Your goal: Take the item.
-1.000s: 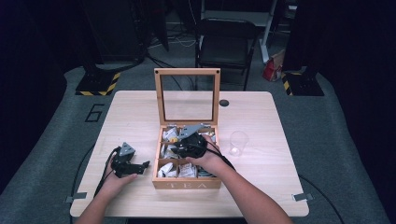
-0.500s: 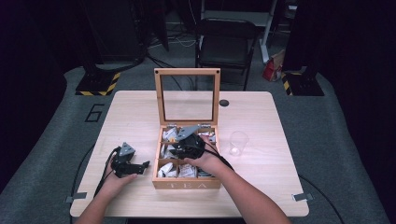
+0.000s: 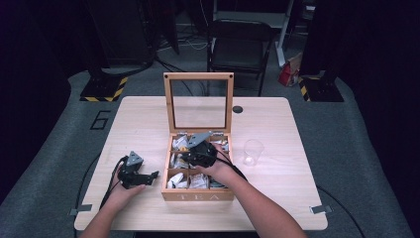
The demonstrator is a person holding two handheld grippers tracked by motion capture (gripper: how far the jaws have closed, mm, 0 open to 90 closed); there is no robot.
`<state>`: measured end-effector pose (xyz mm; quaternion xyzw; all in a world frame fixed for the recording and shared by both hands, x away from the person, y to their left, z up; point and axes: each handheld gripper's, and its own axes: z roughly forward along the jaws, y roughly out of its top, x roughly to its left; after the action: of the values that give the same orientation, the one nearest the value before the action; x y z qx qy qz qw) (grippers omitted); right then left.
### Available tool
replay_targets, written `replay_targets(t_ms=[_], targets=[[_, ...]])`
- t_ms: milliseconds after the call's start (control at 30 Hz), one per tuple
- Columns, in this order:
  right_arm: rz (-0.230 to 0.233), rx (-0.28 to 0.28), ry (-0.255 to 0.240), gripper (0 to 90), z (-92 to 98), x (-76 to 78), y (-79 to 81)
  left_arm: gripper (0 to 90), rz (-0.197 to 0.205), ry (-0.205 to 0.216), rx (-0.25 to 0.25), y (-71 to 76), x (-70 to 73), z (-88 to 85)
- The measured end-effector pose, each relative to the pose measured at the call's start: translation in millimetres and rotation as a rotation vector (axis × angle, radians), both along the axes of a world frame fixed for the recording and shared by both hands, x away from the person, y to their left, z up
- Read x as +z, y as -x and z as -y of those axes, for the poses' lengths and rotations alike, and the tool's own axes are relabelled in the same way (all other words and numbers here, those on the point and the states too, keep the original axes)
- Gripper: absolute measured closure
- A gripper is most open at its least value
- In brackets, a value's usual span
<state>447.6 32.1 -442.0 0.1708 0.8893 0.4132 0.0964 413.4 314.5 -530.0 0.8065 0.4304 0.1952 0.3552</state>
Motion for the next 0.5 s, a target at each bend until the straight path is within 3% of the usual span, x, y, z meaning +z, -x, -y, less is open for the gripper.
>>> replay_targets(t_ms=[500], targets=[[0.000, 0.009, -0.018, 89.7, -0.5, 10.8, -3.6, 14.2, -0.001, -0.002, -0.003, 0.0, 0.1, -0.2]])
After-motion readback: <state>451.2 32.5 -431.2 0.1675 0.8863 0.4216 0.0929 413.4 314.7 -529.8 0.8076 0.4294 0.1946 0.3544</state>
